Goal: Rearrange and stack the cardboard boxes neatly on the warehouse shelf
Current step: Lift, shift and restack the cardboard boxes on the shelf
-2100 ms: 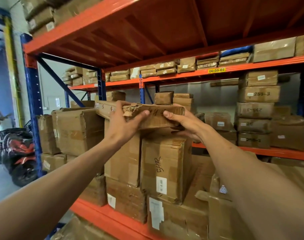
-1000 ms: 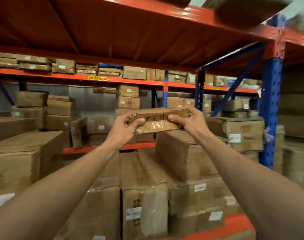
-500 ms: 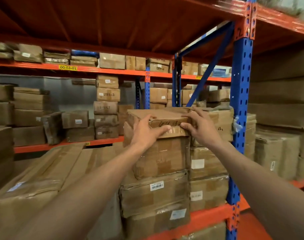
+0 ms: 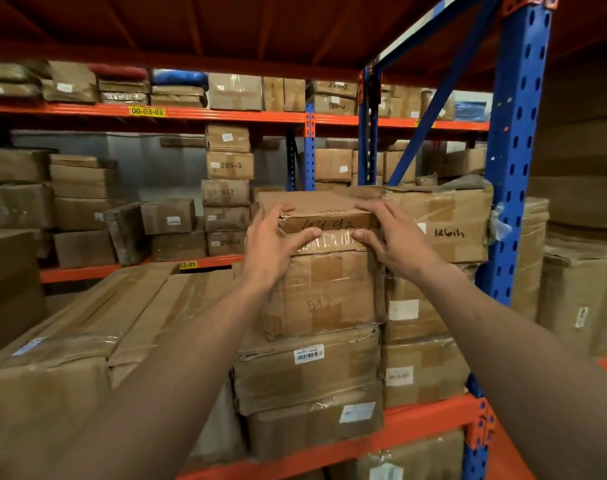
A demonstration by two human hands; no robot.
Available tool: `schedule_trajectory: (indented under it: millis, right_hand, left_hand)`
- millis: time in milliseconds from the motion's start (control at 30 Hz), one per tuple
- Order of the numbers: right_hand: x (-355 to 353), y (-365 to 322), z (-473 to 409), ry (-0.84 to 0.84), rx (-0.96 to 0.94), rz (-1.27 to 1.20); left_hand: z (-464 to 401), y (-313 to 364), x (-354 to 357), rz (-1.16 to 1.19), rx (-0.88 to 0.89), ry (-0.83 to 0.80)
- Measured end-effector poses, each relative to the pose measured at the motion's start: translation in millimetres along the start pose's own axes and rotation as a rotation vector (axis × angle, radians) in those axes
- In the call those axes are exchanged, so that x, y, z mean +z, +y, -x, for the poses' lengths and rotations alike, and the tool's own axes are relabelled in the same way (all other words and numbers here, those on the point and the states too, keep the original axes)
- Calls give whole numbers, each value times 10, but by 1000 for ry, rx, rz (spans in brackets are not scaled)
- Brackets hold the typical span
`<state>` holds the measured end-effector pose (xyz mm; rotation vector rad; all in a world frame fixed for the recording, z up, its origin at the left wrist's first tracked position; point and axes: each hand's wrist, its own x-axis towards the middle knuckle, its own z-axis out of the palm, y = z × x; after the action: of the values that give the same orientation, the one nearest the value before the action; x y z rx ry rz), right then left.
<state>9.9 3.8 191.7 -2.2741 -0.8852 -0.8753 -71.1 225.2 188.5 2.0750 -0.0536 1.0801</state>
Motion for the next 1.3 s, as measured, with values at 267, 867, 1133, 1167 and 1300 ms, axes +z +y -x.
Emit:
schedule_trajectory:
  millis: [267,867,1133,1167,1300]
  right_hand:
    - [-87,-387,17,1,60,215]
    - [2189,-4221,-617,-201,-565,91]
    - [3121,-5921,-868,-574,-515,-80]
    - [3192,-6009,-887,-593,-513,-41]
    - [3312,-6148,-960,-578,-393,79]
  left_hand:
    - [50,-59,-202,-48,-4,-166]
    - [1107,-2221,-4177,-530,-550,493]
    - [1782,-3052,-4717,-44,-855,309]
    - [1791,-3101,-4714,-19,-838,316]
    - [1806,-3252,-4664,108,-879,468]
